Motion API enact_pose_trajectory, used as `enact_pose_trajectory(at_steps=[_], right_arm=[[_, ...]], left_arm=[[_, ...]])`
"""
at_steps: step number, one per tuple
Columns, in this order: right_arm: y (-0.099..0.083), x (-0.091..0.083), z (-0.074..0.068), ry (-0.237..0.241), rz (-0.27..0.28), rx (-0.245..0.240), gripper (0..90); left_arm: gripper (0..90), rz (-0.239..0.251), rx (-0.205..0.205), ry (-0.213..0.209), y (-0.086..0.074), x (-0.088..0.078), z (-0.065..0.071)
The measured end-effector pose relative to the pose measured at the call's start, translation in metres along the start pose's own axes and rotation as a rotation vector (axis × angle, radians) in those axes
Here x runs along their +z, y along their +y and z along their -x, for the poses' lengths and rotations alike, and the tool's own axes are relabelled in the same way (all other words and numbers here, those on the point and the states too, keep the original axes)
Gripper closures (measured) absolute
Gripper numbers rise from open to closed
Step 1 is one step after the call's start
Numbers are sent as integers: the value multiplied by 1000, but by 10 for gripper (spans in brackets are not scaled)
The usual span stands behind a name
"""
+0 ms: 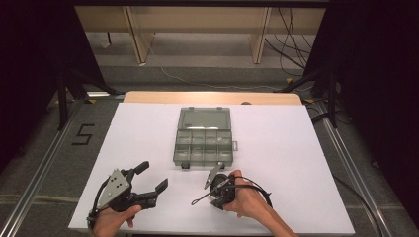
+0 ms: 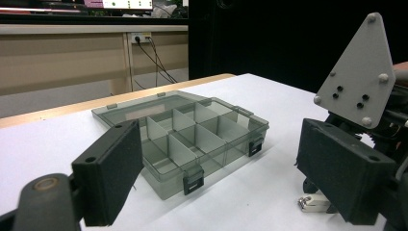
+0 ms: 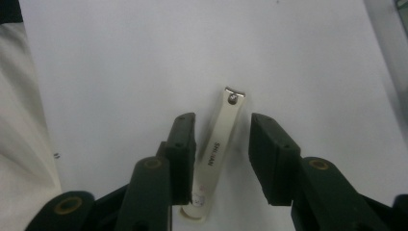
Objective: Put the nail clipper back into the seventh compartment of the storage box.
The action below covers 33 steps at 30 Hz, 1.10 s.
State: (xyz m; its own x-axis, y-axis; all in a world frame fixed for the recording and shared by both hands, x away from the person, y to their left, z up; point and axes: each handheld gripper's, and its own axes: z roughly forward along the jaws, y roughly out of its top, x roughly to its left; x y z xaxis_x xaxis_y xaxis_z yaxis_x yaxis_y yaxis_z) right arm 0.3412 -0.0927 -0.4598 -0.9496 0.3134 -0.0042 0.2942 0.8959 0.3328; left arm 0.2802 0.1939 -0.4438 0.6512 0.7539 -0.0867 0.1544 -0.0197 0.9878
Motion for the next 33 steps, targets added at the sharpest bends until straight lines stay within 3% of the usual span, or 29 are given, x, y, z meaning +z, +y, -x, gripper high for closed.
enact_pose_trajectory(at_steps=[11,19,26,33], right_arm=[[7,3,-2,-14,-60,3,767],[9,3,-3,-19,-72,3,772],[7,0,-1,-3,-46,17,772],[6,-15,7,22,42,33,773]], left_arm=[[158,0,-2,0,0,0,0],[158,2,-2,-2,0,0,0],[158,6,-3,-4,1,0,1],[158,3,-5,-5,0,0,1]])
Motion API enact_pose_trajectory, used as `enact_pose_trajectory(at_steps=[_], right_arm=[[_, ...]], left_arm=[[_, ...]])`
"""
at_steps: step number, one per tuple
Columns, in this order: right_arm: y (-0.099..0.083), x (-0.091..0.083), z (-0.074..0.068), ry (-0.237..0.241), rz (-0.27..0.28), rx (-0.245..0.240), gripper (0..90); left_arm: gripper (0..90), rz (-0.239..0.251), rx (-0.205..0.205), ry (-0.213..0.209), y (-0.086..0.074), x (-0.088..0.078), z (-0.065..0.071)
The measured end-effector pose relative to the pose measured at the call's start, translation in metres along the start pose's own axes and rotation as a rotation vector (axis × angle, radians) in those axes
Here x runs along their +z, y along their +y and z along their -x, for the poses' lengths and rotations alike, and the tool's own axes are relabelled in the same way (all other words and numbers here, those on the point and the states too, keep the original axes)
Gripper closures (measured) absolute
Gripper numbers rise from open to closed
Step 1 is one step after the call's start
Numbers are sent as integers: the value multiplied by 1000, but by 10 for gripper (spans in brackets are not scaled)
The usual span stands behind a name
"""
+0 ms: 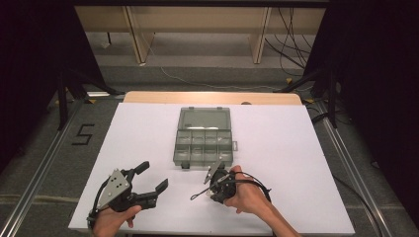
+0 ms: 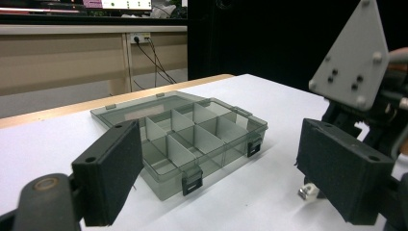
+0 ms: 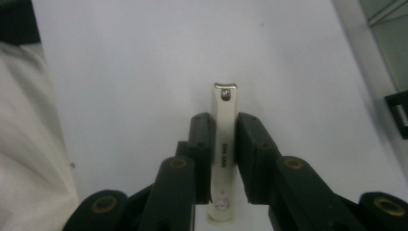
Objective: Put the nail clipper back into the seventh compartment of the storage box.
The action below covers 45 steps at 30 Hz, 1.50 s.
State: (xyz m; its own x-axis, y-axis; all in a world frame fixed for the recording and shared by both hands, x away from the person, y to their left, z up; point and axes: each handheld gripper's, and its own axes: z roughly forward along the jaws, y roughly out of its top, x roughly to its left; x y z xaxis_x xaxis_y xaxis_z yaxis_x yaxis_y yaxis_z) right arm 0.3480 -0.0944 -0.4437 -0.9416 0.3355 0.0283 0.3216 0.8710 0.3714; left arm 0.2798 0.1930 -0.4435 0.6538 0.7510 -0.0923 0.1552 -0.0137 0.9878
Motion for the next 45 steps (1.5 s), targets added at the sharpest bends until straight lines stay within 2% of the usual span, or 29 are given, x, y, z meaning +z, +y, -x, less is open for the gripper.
enact_pose_trajectory(at_steps=[1,2,4,6,7,9,10,12,15,16,19,20,26,29,32,37,38,39,41,45], right_arm=[[0,-8,3,7,34,11,773],[0,-8,3,7,34,11,773],[0,-16,6,-4,75,17,773],[0,-25,12,-6,137,28,773],[0,-25,12,-6,137,28,773],[0,-32,17,-35,190,40,773],[0,-32,17,-35,190,40,773],[1,-36,19,-61,229,53,773],[2,-40,24,-72,245,63,773],[3,-40,27,-94,261,73,773],[4,-38,30,-93,266,78,773],[4,-38,33,-106,266,88,773],[6,-37,37,-120,282,100,773],[8,-38,38,-136,318,110,773],[10,-41,40,-140,335,117,772],[13,-40,43,-173,358,135,772],[13,-39,45,-174,367,113,772],[14,-40,46,-160,358,121,772],[15,-38,48,-178,377,122,773],[17,-37,51,-174,374,139,772]], left_arm=[[158,0,2,-1,0,0,0],[158,0,2,-1,0,0,0],[158,0,0,-2,0,0,0],[158,8,-2,-5,0,1,0],[158,6,0,-5,0,1,0],[158,6,1,-7,0,1,0],[158,6,3,-6,0,1,0],[158,-1,3,-1,0,1,0],[158,-1,3,0,0,1,0],[158,-2,3,0,0,1,0],[158,6,1,-5,0,1,0],[158,6,0,-4,0,1,0],[158,-3,2,-3,0,1,0],[158,-3,1,-5,0,1,1],[158,-2,2,-3,0,1,0],[158,-5,3,-4,-1,1,0],[158,-6,4,-5,-1,1,0],[158,-6,3,-5,-1,1,0],[158,-6,4,-5,-1,1,0],[158,-1,0,0,0,1,0]])
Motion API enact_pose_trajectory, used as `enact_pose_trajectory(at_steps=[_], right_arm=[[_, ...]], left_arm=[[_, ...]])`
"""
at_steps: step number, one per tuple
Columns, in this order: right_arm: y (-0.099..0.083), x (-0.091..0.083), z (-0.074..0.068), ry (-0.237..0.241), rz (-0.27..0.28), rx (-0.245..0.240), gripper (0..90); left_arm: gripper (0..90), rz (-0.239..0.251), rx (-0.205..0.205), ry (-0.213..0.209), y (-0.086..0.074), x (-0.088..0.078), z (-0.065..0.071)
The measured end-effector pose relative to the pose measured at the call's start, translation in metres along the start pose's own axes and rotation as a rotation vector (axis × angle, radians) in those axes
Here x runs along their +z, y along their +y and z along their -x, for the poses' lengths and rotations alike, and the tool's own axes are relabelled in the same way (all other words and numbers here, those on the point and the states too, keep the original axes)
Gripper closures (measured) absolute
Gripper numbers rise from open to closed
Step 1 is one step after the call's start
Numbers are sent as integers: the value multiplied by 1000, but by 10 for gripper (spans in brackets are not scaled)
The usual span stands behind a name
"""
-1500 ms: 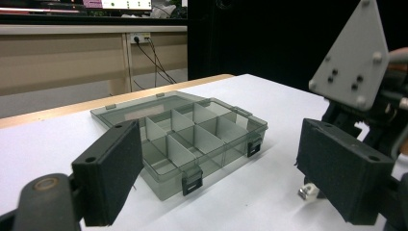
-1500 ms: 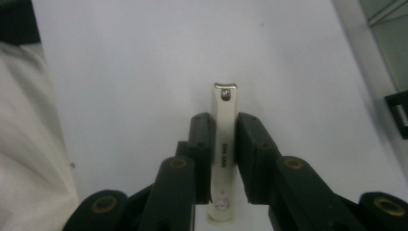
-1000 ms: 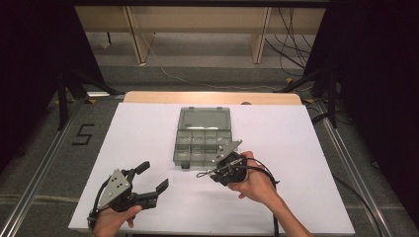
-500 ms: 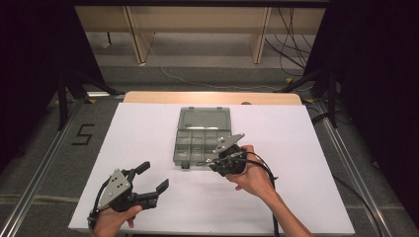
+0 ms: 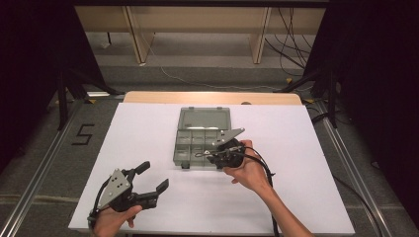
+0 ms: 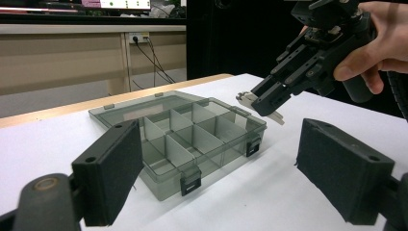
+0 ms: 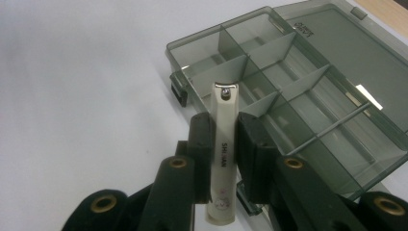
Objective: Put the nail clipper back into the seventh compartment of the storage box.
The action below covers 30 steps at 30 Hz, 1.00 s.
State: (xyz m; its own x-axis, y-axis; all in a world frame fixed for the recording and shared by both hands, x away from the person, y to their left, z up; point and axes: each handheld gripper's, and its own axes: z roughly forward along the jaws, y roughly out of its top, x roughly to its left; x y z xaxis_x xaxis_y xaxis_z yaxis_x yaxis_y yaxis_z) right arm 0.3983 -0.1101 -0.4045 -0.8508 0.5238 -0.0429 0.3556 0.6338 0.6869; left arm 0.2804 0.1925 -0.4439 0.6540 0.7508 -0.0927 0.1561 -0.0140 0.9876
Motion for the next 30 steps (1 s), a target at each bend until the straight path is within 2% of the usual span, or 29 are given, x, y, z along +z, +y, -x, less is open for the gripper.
enact_pose_trajectory(at_steps=[3,5,6,7,12,14,16,24,26,30], right_arm=[[1,4,2,-12,23,-6,772],[2,4,3,-9,9,0,772],[2,6,3,-23,17,3,772],[3,6,4,-5,6,9,773],[5,10,7,-29,32,7,772],[6,11,8,-24,27,8,773],[6,12,8,-26,31,30,772],[7,19,15,-40,55,50,772],[7,19,15,-28,45,60,772],[7,23,17,-44,55,63,772]], left_arm=[[158,1,1,0,0,0,0],[158,1,3,-1,0,0,0],[158,1,3,-1,0,0,0],[158,1,1,-1,0,0,0],[158,1,0,0,0,0,0],[158,1,2,-1,0,0,0],[158,0,3,-1,0,0,0],[158,1,2,-2,0,0,0],[158,1,1,-1,0,0,0],[158,9,0,-6,0,0,0]])
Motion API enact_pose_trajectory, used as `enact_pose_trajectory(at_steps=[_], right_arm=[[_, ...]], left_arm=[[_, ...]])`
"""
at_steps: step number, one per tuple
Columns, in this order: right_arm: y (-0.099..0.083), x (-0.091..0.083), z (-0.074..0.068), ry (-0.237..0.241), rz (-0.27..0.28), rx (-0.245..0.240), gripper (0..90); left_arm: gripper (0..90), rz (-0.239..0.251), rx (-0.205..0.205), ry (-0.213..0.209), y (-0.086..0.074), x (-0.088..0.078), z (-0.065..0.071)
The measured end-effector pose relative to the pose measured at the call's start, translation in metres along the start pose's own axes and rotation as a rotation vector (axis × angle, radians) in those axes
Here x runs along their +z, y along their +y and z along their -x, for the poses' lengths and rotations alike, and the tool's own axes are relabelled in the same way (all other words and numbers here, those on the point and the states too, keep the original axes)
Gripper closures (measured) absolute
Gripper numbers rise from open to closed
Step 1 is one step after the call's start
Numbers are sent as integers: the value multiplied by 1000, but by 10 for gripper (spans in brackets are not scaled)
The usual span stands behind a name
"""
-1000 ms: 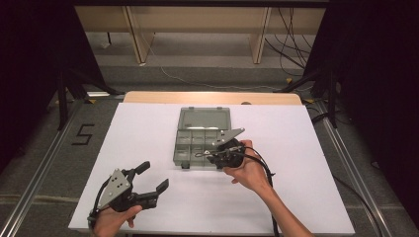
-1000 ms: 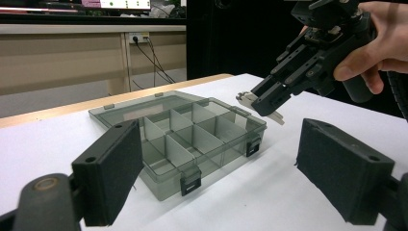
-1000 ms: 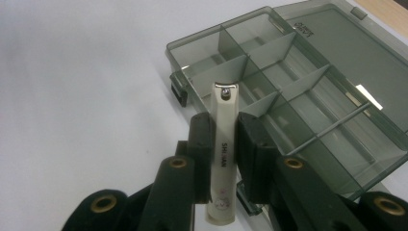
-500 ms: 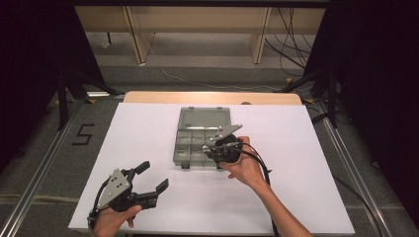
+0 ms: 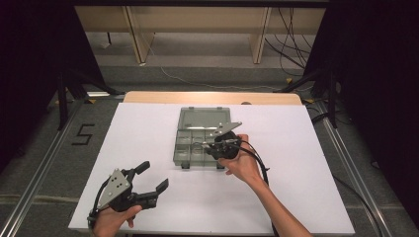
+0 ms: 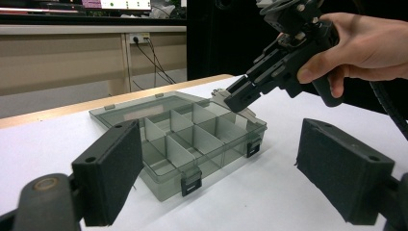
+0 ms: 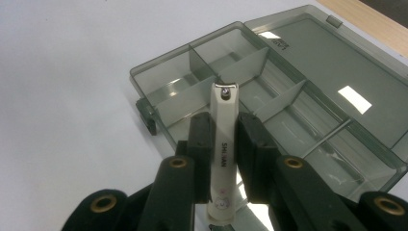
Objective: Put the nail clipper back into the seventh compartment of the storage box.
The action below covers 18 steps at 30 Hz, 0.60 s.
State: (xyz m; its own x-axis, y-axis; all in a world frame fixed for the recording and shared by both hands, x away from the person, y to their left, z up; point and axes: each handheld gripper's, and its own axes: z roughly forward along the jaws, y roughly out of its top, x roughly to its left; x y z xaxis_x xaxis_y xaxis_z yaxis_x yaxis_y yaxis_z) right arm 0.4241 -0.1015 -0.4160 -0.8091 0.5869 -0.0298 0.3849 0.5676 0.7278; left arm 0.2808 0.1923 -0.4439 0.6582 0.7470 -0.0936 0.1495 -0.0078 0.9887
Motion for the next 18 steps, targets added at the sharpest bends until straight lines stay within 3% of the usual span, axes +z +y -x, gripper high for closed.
enact_pose_trajectory(at_steps=[18], right_arm=[[0,9,10,12,7,54,772]], left_arm=[[158,-8,0,0,0,0,0]])
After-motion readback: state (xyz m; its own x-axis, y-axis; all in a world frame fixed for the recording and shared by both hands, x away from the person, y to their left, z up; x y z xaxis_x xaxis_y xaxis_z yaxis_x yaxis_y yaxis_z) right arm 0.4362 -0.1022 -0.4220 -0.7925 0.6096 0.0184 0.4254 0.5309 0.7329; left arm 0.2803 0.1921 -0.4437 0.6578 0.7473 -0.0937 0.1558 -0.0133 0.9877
